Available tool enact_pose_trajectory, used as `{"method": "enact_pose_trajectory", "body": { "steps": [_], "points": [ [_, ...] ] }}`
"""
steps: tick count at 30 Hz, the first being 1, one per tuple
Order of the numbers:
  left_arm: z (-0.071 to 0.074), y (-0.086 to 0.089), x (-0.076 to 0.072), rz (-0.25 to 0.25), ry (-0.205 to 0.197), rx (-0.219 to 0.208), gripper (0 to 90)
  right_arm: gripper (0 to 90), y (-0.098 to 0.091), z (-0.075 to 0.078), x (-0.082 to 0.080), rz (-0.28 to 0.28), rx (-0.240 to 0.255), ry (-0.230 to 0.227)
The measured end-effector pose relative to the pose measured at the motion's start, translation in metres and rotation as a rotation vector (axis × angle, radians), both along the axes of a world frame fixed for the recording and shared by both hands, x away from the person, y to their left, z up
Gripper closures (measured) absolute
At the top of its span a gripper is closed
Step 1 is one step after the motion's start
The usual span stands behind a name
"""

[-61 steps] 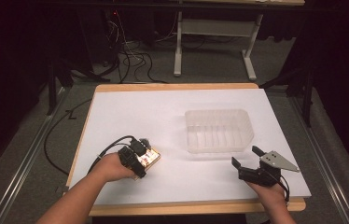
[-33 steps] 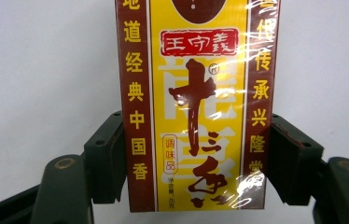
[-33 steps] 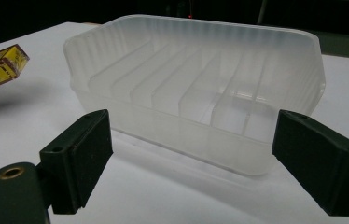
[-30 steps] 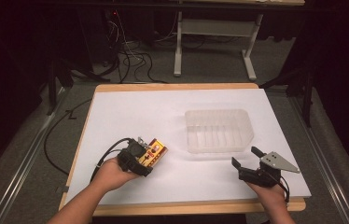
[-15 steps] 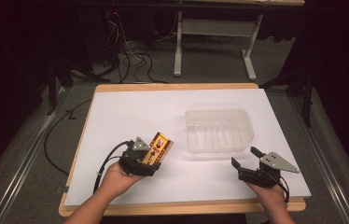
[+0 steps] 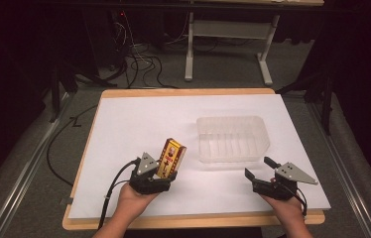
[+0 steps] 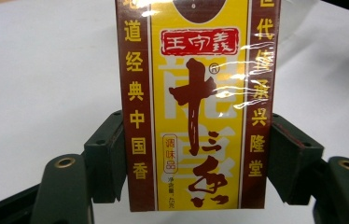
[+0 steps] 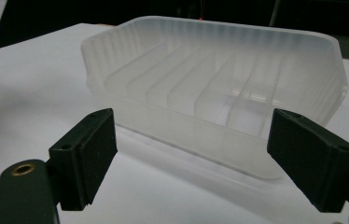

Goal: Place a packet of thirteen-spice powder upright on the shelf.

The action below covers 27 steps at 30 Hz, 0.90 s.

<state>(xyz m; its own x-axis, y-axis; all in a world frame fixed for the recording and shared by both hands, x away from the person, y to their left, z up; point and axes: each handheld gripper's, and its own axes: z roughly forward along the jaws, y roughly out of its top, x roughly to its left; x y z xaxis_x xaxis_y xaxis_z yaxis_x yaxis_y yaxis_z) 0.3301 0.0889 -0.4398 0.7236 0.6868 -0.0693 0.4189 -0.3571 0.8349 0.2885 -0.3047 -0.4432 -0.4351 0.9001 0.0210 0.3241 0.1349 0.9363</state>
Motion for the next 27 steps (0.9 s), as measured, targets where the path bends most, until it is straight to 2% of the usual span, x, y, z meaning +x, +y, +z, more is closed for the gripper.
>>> {"method": "enact_pose_trajectory", "body": {
  "steps": [2, 4, 7, 10, 13, 16, 19, 22, 24, 27],
  "points": [
    [-0.002, -0.003, -0.004, -0.021, -0.021, 0.029, 32.7, 16.0, 0.002, 0.001, -0.001, 0.004, -0.006, -0.016],
    [-0.002, -0.004, -0.006, -0.029, -0.026, 0.022, 32.7, 15.8, 0.006, 0.003, -0.002, 0.003, -0.004, -0.020],
    [0.000, -0.005, -0.008, -0.025, -0.055, 0.010, 32.7, 16.0, 0.012, 0.009, 0.000, 0.007, 0.012, -0.023],
    [0.001, -0.005, -0.009, -0.020, -0.059, -0.005, 32.7, 17.2, 0.020, 0.016, 0.005, 0.016, 0.018, -0.035],
    [0.002, -0.005, -0.010, -0.028, -0.062, -0.007, 32.7, 20.5, 0.029, 0.021, 0.009, 0.071, 0.019, -0.034],
    [0.002, -0.006, -0.011, -0.030, -0.072, -0.006, 32.7, 21.0, 0.036, 0.023, 0.014, 0.063, 0.012, -0.027],
    [0.004, -0.005, -0.011, -0.022, -0.078, -0.026, 32.7, 20.4, 0.043, 0.027, 0.021, 0.055, 0.002, -0.016],
    [0.004, -0.004, -0.009, -0.023, -0.059, -0.041, 32.6, 20.3, 0.052, 0.030, 0.028, 0.061, -0.005, -0.015],
    [0.004, -0.005, -0.009, -0.019, -0.065, -0.040, 32.6, 20.3, 0.059, 0.032, 0.033, 0.064, -0.011, -0.009],
    [0.003, -0.007, -0.012, -0.021, -0.070, -0.041, 32.7, 21.7, 0.065, 0.033, 0.035, 0.073, 0.010, -0.017]
  ]
}}
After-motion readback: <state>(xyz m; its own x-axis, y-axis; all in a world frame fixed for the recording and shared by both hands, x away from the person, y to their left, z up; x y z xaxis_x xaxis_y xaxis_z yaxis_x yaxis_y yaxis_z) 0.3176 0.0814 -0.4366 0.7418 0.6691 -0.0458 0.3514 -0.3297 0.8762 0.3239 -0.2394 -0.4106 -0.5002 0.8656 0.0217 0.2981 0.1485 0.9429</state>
